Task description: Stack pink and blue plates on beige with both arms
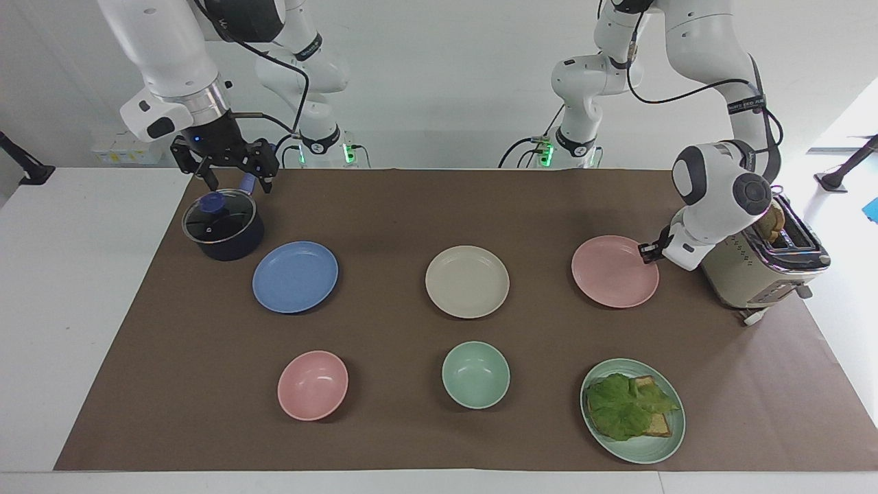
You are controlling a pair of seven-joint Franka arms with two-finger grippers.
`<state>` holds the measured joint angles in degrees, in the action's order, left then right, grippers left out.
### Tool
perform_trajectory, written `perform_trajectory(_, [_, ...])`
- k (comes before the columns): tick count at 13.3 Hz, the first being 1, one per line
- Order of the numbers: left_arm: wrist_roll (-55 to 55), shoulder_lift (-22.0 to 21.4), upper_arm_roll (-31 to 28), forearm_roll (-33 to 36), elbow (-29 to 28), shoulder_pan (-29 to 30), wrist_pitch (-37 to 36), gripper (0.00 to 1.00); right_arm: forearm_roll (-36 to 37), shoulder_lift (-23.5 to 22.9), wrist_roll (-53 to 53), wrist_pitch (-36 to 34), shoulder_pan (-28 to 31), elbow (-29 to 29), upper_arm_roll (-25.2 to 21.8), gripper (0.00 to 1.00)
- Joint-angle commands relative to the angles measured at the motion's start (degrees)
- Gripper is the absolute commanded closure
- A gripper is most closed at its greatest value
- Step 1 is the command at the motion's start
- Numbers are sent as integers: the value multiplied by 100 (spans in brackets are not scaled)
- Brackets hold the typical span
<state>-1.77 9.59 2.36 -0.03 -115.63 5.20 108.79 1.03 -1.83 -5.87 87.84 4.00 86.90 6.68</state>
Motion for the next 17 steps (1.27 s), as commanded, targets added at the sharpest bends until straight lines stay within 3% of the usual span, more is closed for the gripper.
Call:
perform_trajectory(1, [-34, 122, -34, -207, 637, -63, -875, 100, -155, 113, 156, 23, 101, 125, 43, 0])
perform_trajectory(3, [-42, 70, -7, -357, 761, -116, -1095, 100, -155, 113, 156, 23, 101, 125, 43, 0])
perform_trajectory(5, [-112, 104, 1, -1057, 1199, -142, -1665, 100, -155, 113, 156, 23, 101, 125, 43, 0])
perform_trajectory(8, [-1101, 70, 63, -1298, 1219, -956, -1581, 100, -155, 113, 156, 23, 101, 125, 43, 0])
perform_trajectory(13, [-2361, 34, 72, -1860, 859, -2205, -309, 100, -155, 113, 148, 41, 102, 125, 43, 0])
perform_trajectory(17, [-2582, 113, 72, -1931, -37, -2918, 1343, 100, -155, 113, 174, 41, 101, 116, 43, 0])
